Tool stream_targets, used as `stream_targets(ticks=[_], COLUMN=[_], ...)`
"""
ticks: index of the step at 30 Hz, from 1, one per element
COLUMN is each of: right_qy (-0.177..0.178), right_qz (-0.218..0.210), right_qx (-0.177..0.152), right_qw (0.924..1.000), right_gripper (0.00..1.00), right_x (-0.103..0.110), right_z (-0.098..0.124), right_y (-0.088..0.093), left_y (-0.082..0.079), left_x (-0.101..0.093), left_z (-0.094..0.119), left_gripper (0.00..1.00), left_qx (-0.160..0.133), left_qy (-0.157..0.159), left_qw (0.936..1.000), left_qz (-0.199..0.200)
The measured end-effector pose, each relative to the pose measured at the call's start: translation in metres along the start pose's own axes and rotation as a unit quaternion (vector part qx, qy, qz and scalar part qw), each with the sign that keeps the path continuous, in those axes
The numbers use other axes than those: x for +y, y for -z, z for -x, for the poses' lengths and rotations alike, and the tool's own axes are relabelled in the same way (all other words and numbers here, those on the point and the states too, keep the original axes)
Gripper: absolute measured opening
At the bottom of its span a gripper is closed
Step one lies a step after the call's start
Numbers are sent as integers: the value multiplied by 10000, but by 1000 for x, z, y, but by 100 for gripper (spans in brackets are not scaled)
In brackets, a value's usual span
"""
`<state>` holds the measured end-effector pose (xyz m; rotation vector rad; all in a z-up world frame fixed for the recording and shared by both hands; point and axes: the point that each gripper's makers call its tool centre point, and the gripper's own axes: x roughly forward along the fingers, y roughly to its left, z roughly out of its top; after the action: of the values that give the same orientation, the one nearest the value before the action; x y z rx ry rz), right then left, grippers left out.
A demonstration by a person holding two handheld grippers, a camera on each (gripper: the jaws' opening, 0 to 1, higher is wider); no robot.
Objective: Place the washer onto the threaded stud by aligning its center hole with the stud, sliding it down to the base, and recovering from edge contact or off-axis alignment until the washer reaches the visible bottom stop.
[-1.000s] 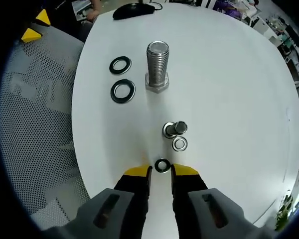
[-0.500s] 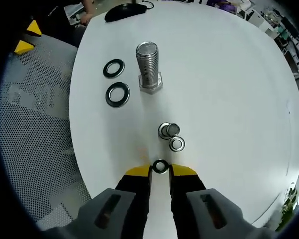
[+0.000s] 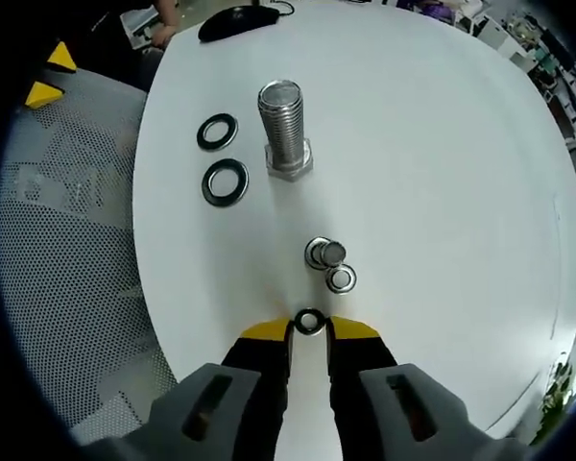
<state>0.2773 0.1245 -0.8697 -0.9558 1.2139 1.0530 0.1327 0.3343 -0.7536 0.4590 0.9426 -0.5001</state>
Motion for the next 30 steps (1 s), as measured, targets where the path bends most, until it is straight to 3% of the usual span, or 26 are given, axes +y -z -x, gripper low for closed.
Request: stream_targets(ticks=[3,13,22,30], right_qy=[-86,-14,-74,-116], right_qz=[-159,-30,-184,-183], right_qx=[-54,-144,-291,-440], right_qw=[9998,9999,9994,9988], right_gripper=[18,15,14,14], right_x=[-1,-3,-1,2], right_z=[0,1,5,21], right_y=[0,-2,-2,-6], left_y=[0,-1,-2,-7], left_x=[1,2,2,-5], left_z=[0,-2,-3,4], left_gripper=[9,9,9,9], left_qx=[-2,-27,-50,-77], left_qy=[3,8,21,8], left_qw=[10000,10000,10000,10000], left_qz=[0,-4,-9,-2])
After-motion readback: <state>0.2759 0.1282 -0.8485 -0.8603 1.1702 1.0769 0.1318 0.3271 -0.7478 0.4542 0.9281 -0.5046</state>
